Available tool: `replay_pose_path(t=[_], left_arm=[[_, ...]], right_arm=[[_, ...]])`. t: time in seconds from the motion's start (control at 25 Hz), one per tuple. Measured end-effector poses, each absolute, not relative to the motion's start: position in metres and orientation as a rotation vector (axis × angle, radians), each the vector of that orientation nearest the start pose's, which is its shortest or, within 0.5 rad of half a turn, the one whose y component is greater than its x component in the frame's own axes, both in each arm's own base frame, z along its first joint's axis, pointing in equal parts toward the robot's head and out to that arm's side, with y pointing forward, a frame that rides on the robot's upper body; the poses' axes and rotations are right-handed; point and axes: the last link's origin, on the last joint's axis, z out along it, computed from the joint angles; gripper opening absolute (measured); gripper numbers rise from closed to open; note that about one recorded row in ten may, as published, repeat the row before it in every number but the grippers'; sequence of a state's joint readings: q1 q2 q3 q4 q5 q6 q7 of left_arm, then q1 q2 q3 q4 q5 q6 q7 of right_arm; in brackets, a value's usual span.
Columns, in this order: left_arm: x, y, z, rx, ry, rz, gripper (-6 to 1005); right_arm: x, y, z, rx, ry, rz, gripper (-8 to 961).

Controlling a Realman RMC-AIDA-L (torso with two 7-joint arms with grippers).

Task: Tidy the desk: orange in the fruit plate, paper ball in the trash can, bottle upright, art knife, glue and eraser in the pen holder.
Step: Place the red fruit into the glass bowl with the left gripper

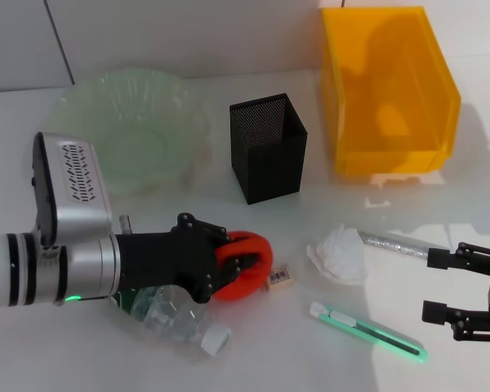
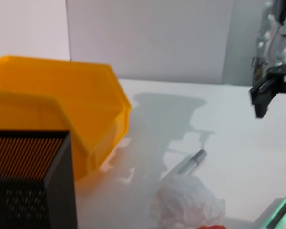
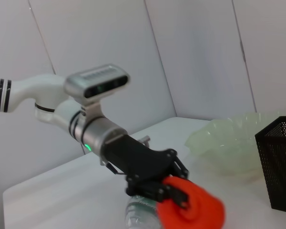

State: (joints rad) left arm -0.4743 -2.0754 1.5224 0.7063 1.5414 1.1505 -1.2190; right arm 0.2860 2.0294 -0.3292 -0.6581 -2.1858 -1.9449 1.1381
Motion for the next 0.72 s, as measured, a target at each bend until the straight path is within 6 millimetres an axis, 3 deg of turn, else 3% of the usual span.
replay_pose_path(t=[0.12, 0.28, 0.36, 0.52, 0.72], left_arm=[[-0.211, 0.311, -0.074, -2.916, -0.146, -0.593, 217], [-0.202, 0.311, -0.026, -2.788, -0.04, -0.747, 168], [-0.202, 0.314, -0.019, -2.751, -0.041, -0.761, 144], [-0.205, 0.347, 0.015, -2.506, -0.108, -0.844, 96], [-0.202, 0.371, 0.012, -2.448, -0.133, -0.865, 62]], right_arm=[[0.335, 0.218, 0.049, -2.65, 0.633, 0.842, 825], [0.336, 0.217, 0.049, -2.649, 0.636, 0.841, 826], [0.336, 0.217, 0.049, -2.649, 0.635, 0.841, 826], [0.335, 0.218, 0.049, -2.651, 0.63, 0.842, 826], [0.333, 0.22, 0.048, -2.654, 0.621, 0.846, 826]])
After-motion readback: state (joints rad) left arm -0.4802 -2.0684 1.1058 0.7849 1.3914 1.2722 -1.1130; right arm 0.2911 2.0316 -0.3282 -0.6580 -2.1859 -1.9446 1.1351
